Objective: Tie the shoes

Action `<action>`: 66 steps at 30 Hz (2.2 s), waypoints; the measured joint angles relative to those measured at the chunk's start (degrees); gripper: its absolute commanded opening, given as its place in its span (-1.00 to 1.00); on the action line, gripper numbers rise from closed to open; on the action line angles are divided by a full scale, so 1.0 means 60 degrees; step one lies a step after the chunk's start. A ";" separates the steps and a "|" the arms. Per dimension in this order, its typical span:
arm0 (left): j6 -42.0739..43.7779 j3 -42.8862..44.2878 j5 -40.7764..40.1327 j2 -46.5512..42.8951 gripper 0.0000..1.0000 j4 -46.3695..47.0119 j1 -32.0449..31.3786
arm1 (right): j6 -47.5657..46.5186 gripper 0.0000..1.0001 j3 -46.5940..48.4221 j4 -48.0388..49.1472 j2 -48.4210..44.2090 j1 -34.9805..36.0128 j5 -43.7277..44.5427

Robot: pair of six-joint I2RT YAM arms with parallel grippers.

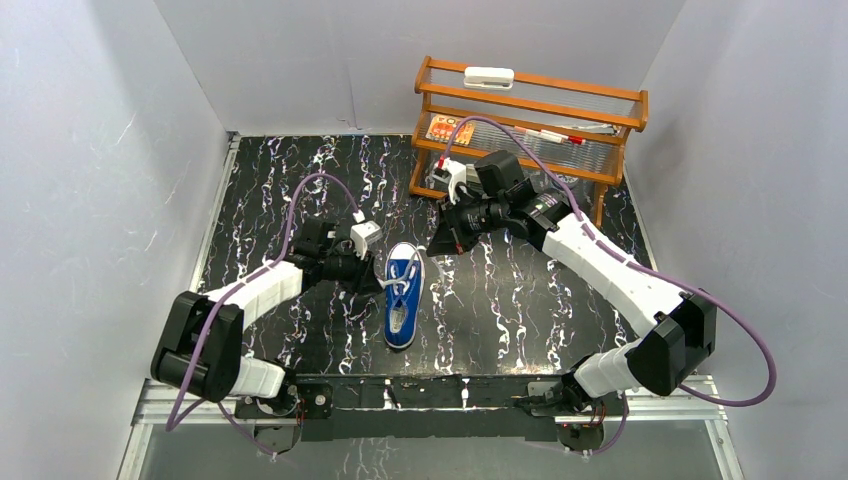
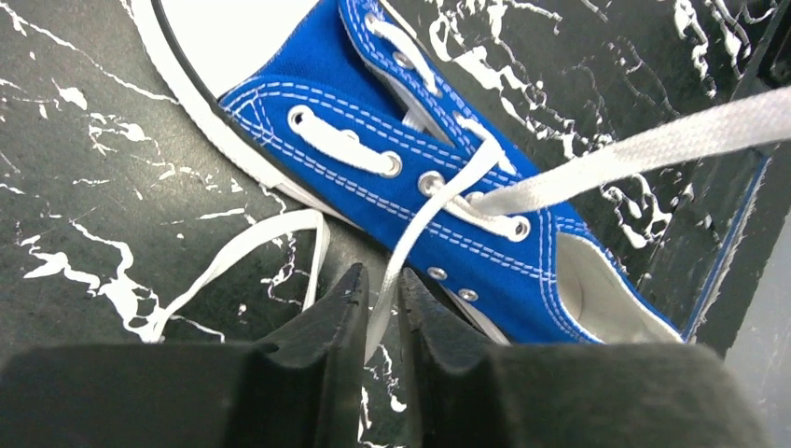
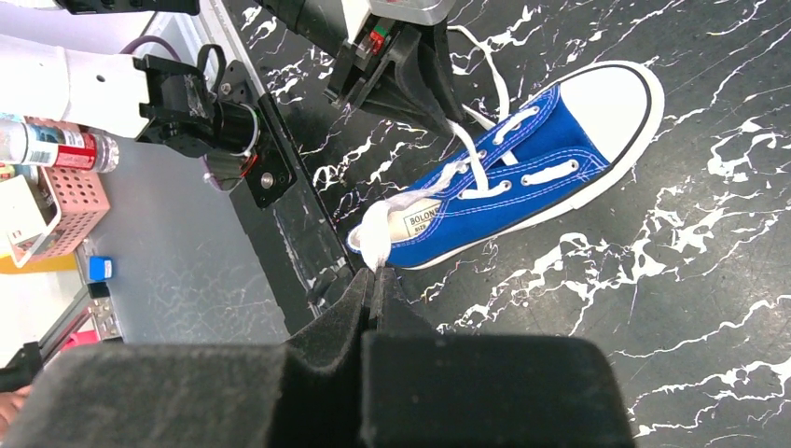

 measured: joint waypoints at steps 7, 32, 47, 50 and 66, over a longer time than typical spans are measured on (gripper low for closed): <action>-0.0506 -0.0055 0.0393 -0.0178 -0.90 0.0313 -0.0004 | 0.0160 -1.00 -0.0007 0.0321 0.0007 0.0000 -0.0765; -0.3912 -0.0321 0.2521 -0.0055 -0.90 0.4747 -0.0044 | 0.1180 -1.00 -0.0036 0.1111 0.0656 -0.1053 -0.2350; -0.4554 -0.0401 0.3592 0.0601 -0.84 0.5814 -0.0047 | 0.1330 -1.00 0.0000 0.1013 0.1009 -0.1559 -0.2084; -0.4543 -0.0401 0.3632 0.0601 -0.74 0.5821 -0.0047 | 0.1337 -1.00 0.0018 0.1009 0.1111 -0.1570 -0.2062; -0.4386 -0.0586 0.3526 0.0601 -0.23 0.5872 -0.0051 | 0.1545 -1.00 0.0018 0.1016 0.1147 -0.1621 -0.1891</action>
